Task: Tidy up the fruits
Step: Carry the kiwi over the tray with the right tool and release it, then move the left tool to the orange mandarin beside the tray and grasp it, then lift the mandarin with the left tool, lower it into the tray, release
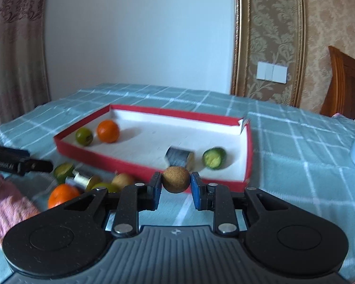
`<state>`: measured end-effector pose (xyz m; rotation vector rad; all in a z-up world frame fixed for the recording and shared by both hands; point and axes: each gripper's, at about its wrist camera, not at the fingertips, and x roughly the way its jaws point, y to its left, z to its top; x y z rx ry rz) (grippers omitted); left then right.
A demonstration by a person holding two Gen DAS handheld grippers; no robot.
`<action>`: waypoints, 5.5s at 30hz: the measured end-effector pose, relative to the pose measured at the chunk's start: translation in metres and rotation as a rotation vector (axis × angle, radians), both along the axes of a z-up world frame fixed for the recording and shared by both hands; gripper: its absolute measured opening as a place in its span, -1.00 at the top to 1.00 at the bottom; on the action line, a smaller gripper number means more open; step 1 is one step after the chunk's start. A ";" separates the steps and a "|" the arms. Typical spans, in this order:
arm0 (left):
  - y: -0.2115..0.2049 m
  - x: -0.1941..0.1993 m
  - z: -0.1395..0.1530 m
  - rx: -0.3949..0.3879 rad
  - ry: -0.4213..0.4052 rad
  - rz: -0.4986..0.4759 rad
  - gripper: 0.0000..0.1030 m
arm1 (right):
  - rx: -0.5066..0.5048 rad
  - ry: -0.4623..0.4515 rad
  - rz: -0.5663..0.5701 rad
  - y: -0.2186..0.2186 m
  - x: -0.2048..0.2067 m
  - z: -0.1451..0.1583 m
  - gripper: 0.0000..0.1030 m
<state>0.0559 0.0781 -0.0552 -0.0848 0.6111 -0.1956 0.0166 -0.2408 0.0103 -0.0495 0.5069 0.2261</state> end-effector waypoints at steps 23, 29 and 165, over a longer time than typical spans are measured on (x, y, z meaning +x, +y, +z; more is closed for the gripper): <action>0.001 -0.001 0.000 -0.011 -0.003 0.000 -1.00 | -0.023 0.107 -0.106 0.022 0.120 -0.010 0.49; 0.001 -0.001 0.000 -0.011 -0.003 0.000 -1.00 | -0.026 0.152 -0.117 0.025 0.131 -0.019 0.49; -0.120 0.088 0.025 0.055 -0.037 -0.187 0.21 | 0.007 0.196 -0.208 -0.013 0.018 -0.035 -0.92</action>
